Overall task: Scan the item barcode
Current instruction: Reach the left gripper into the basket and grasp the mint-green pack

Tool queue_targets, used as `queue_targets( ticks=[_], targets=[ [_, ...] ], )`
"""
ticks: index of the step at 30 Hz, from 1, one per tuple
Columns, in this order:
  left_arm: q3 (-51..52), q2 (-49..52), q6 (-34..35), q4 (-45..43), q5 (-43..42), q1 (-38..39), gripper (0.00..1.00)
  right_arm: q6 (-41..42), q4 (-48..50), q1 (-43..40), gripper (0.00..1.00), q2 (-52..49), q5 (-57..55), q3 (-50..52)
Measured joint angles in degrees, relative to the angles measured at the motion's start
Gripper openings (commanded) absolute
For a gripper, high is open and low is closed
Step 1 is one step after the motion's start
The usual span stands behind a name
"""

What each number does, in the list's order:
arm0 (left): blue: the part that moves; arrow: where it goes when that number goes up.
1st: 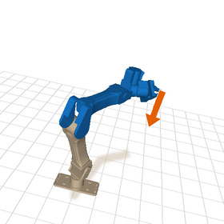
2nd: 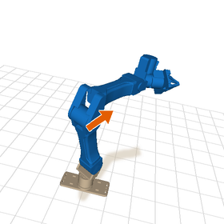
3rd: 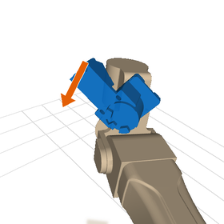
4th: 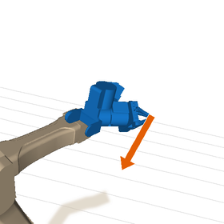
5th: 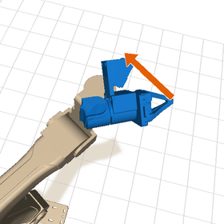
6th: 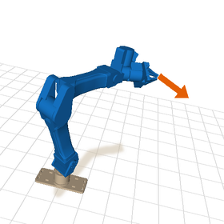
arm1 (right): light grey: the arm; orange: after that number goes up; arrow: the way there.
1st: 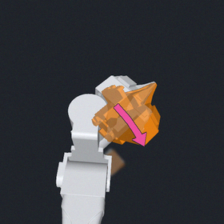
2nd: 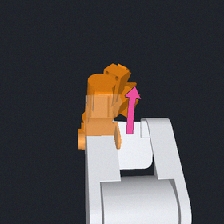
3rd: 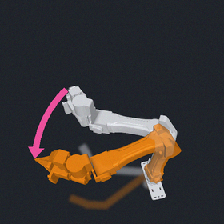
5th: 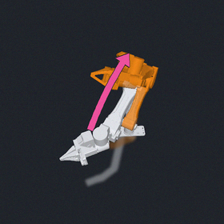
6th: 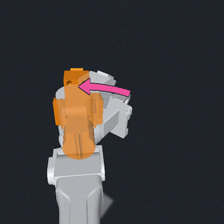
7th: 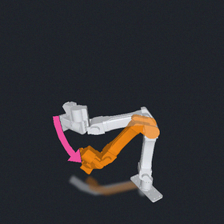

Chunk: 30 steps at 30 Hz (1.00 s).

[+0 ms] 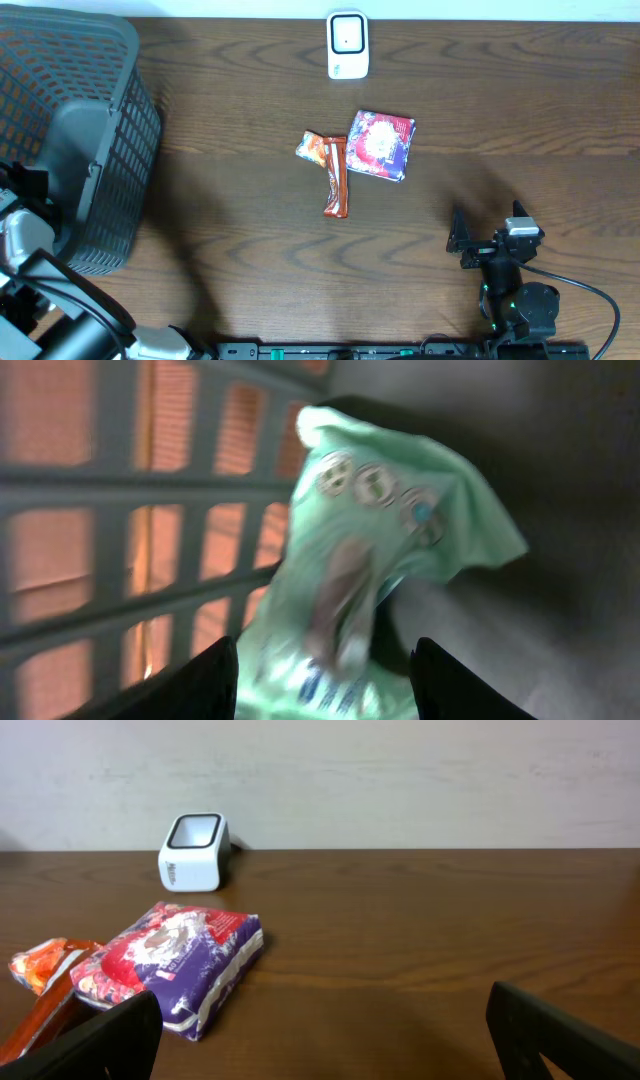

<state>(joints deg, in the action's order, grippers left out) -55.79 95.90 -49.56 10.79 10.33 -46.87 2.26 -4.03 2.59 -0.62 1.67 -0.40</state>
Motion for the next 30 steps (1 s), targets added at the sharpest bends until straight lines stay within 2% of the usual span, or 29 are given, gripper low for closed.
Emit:
queue_targets(
  ticks=[4,6,7,8,14,20,24,27,30],
  targets=[
    [0.0,3.1,0.0,-1.7,-1.0,-0.2,0.55,0.0,0.0,0.0,0.99,0.0,0.0,0.0],
    [0.0,3.9,0.0,-2.9,-1.1,-0.7,0.4,0.0,0.0,0.0,0.99,0.0,0.0,0.0],
    [0.0,4.1,-0.1,-3.3,-1.1,-1.1,0.19,0.0,0.0,0.0,0.99,0.0,0.0,0.0],
    [0.0,4.2,-0.3,-3.5,-1.2,-1.5,0.08,0.0,0.0,0.0,0.99,0.0,0.0,0.0],
    [0.0,3.8,0.5,-3.7,-1.0,-2.1,0.07,0.0,0.0,0.0,0.99,0.0,0.0,0.0],
    [0.8,-4.0,8.0,-3.1,-5.6,-1.7,0.07,0.0,0.0,0.0,0.99,0.0,0.0,0.0],
    [0.8,-14.1,14.9,-5.7,-14.7,0.0,0.07,0.0,0.0,0.0,0.99,0.0,0.0,0.0],
    [0.8,-19.9,23.8,-13.3,-21.7,3.7,0.07,0.0,0.0,0.0,0.99,0.0,0.0,0.0],
    [0.8,-23.6,33.8,-22.6,-26.2,10.4,0.07,0.0,0.0,0.0,0.99,0.0,0.0,0.0]
  ],
)
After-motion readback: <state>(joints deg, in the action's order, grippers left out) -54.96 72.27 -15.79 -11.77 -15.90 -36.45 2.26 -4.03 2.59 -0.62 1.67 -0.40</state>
